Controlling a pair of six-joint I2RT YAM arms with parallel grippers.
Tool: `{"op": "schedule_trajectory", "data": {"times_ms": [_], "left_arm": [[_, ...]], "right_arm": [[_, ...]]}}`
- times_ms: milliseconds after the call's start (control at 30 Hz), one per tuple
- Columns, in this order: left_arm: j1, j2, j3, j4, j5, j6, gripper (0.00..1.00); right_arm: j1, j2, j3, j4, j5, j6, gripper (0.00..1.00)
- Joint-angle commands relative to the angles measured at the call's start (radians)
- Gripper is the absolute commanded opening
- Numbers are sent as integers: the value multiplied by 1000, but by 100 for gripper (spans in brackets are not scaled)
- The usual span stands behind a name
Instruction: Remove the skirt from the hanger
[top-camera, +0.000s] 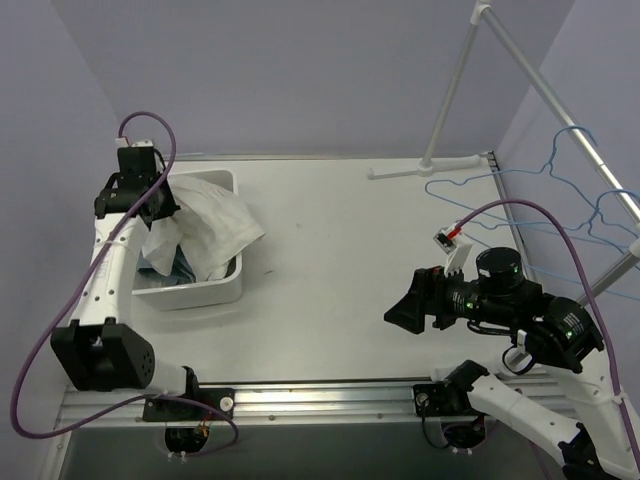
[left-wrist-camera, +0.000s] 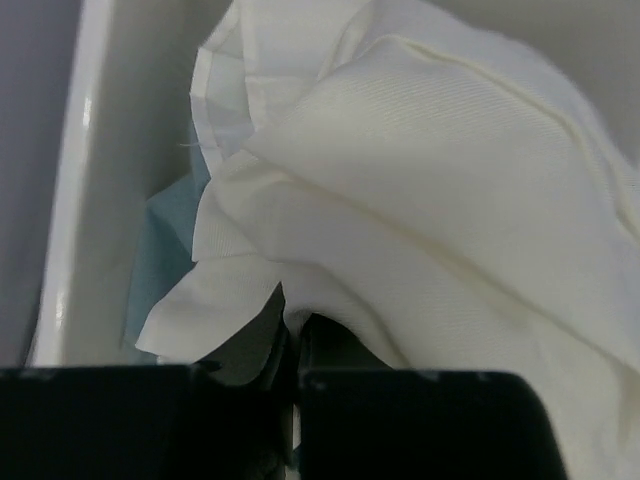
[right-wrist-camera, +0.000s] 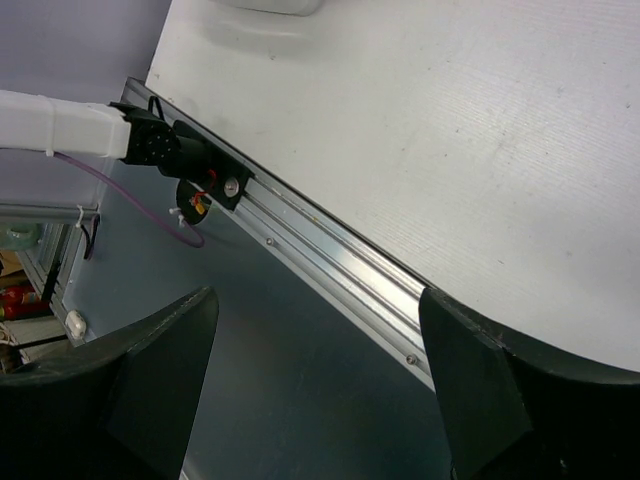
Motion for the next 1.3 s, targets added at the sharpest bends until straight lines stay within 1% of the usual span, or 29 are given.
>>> {"op": "schedule_trajectory", "data": {"times_ms": [0,67,133,167,267,333,433,567,600,700,733,800,833,933,1033,1167,1267], "left_arm": [[11,139,-161,59,-32,-52,2],[11,225,-242,89,3,-78,2],[11,269,-346,114,41,-110,2],[11,288,-372,150,76,-113,2],[11,274,-441,215,107,-129,2],[11,267,-428,218,101,-124,2],[11,265,-366,168,75,-110,2],[11,244,-224,75,43,-133,3],[11,233,-208,59,34,-149,18],[9,169,-176,36,38,-215,56],[8,147,-177,39,52,-245,73],[5,89,-184,47,66,-273,84],[3,69,-182,53,73,-291,94],[-6,18,-153,22,72,-313,94],[-15,-25,-118,-15,31,-340,94],[-15,-101,-104,-22,15,-386,94],[-66,-137,-84,-16,24,-391,94]], "right_arm": [[-7,-5,-13,13,-7,-4,77],[-7,-2,-18,18,-10,-5,77],[-7,6,-16,19,-10,-5,77],[-5,9,-13,18,-13,-4,77],[-7,13,2,10,-9,-4,77],[-7,10,5,-2,-3,-10,77],[-7,3,-12,-7,-2,-8,77],[-7,-10,-27,-1,-4,4,77],[-5,-10,-28,1,-4,5,77],[-7,-7,-30,1,-3,4,77],[-7,-5,-30,1,2,4,77],[-7,5,-33,-2,19,4,77],[-7,10,-35,-1,19,2,77],[-7,30,-38,-2,52,7,77],[-7,56,-39,-2,82,9,77],[-7,93,-39,4,131,15,78],[-7,117,-28,4,177,19,78]]}}
